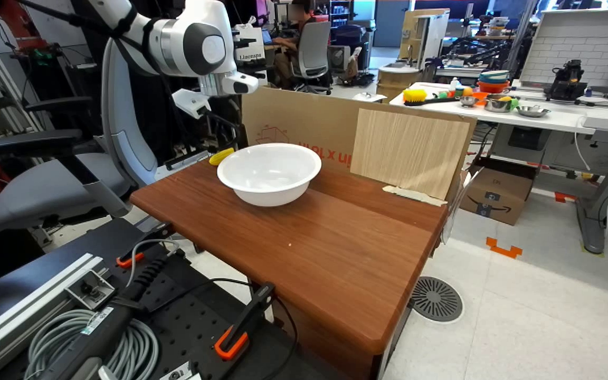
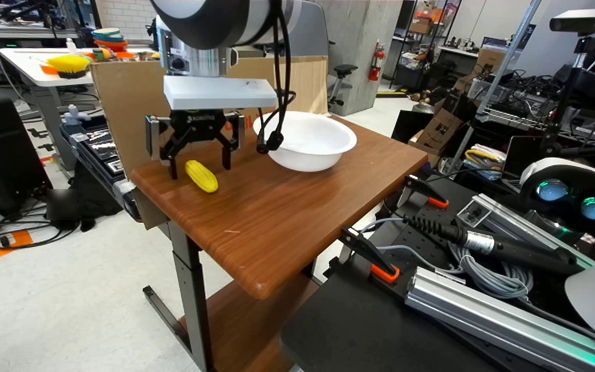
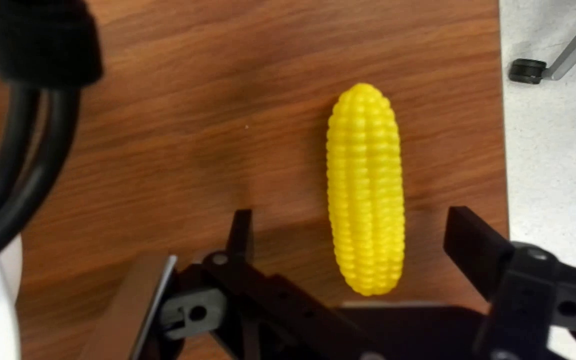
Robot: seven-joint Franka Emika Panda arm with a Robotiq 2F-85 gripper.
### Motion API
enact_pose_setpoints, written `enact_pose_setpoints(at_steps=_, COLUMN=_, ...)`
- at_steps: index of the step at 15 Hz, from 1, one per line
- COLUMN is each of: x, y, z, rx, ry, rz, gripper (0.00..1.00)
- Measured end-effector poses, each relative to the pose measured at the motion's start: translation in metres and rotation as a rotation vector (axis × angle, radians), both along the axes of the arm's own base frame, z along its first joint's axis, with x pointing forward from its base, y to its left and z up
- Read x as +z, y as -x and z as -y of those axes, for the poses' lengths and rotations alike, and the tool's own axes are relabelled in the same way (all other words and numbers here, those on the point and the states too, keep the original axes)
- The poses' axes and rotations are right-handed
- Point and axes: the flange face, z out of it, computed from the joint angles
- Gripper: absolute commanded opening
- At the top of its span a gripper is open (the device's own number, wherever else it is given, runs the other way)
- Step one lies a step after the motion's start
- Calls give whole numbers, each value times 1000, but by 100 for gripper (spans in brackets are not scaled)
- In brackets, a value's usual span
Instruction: Pick the yellow object and put it in the bowl
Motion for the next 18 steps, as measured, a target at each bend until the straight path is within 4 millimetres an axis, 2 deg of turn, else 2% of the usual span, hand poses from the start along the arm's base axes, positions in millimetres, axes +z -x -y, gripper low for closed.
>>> enact_pose_setpoints(at_steps=8, x=3, y=0, z=3, rx=-3, ry=7, rz=-15, gripper=6)
enact_pose_setpoints(at_steps=10, x=9, y=-1, z=2, rx=-5, ry=2, rz=-6, gripper=8)
enact_pose_setpoints(at_steps=12, x=25, y=-3, z=3, rx=-11, ry=-6, rz=7, gripper=8)
enact_pose_setpoints(at_steps=15, x=67, y=-1, z=13, rx=-38, ry=-30, rz=37, gripper=8)
enact_pose_setpoints(at_steps=18, x=116, y=3, z=43, rx=-92, ry=-74, rz=72, gripper=8)
